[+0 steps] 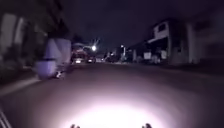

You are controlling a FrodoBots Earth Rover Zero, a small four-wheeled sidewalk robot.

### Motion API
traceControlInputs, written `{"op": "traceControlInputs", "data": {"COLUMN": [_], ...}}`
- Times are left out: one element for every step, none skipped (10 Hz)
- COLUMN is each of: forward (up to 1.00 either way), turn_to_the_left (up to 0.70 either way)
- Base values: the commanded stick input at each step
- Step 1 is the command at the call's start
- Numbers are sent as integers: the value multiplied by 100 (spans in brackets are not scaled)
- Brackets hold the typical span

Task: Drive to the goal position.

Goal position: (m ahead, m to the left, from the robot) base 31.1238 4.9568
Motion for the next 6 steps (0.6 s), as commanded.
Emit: {"op": "traceControlInputs", "data": {"forward": [100,100,100,100,100,100], "turn_to_the_left": [0,0,0,0,0,0]}}
